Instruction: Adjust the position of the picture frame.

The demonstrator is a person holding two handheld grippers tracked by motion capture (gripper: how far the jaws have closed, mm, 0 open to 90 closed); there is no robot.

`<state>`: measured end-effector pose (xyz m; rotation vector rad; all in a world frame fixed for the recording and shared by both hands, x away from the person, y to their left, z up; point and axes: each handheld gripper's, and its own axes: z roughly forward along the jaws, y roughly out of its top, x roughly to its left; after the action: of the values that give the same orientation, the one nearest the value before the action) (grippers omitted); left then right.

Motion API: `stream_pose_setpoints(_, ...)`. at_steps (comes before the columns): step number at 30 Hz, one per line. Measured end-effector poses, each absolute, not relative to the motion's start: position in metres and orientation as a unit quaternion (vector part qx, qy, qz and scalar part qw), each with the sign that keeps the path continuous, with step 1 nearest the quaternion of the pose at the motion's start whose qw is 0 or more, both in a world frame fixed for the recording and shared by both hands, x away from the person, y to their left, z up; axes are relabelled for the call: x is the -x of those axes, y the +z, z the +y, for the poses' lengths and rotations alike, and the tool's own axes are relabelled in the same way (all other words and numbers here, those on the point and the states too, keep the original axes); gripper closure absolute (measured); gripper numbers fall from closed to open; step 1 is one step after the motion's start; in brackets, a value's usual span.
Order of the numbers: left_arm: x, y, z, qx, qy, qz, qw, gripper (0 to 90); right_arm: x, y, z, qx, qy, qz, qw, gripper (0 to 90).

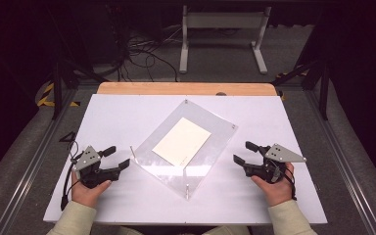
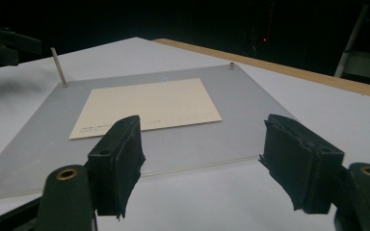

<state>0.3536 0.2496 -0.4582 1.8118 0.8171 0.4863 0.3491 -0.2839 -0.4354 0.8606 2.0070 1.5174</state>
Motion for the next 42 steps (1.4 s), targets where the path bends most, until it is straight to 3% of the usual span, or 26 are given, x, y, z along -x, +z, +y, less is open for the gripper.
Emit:
stream_pose_setpoints(22, -0.330, -0.420, 0.208, -0.759, 0.203, 0.270, 0.557, 25.7, -0.346, -0.435, -0.284, -0.316, 0.549, 0.736, 0.238, 31.5)
stream_pose_setpoints(42, -0.323, -0.406, 0.139, -0.781, 0.135, 0.190, 0.579, 24.5, -0.335, -0.436, -0.297, -0.329, 0.544, 0.731, 0.247, 32.5)
